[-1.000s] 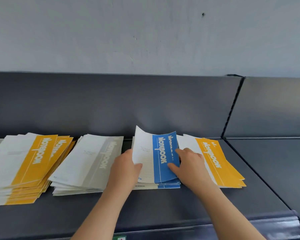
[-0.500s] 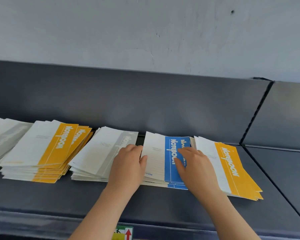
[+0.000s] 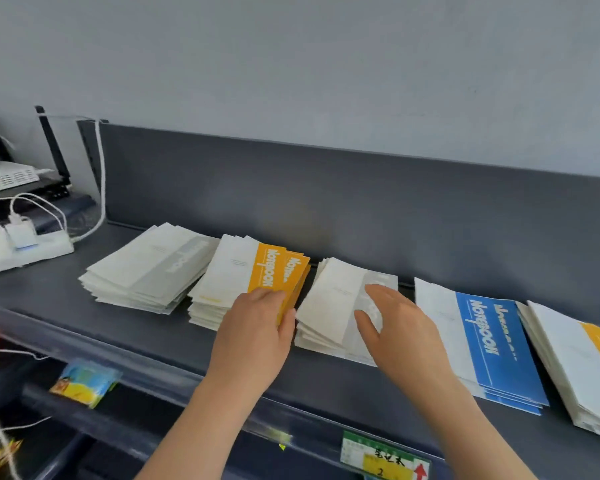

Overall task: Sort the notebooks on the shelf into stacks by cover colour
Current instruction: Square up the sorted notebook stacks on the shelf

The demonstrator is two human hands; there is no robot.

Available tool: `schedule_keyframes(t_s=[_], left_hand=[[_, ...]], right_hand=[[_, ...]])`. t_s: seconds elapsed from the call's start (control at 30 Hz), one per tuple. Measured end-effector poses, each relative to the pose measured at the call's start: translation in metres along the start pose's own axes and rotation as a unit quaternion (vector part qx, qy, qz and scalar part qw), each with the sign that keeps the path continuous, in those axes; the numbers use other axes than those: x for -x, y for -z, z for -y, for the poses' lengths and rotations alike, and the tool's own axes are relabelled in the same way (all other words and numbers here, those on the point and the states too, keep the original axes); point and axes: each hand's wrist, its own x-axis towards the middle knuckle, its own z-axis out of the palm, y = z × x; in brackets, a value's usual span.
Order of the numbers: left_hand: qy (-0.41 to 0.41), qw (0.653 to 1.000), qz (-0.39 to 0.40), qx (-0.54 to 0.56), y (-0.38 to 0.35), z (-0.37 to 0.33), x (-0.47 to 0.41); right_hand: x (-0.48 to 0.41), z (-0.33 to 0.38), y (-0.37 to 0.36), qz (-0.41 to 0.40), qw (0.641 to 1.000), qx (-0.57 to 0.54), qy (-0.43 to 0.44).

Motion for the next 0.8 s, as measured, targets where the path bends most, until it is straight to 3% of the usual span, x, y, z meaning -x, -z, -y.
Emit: schedule_keyframes(t_s=[0.43,0.8], left_hand=[[0.033,0.998,0.015,-0.048,0.092,0.198,-0.029],[0.088,0.991,0.078,-0.066,0.1,0.263,-0.077]], right_hand=[[-0.046,0.192,-0.093,0.011,1.0,-0.012,0.025],[-0.103,0.23,-0.145,0.028,0.999,0.002,0.028]])
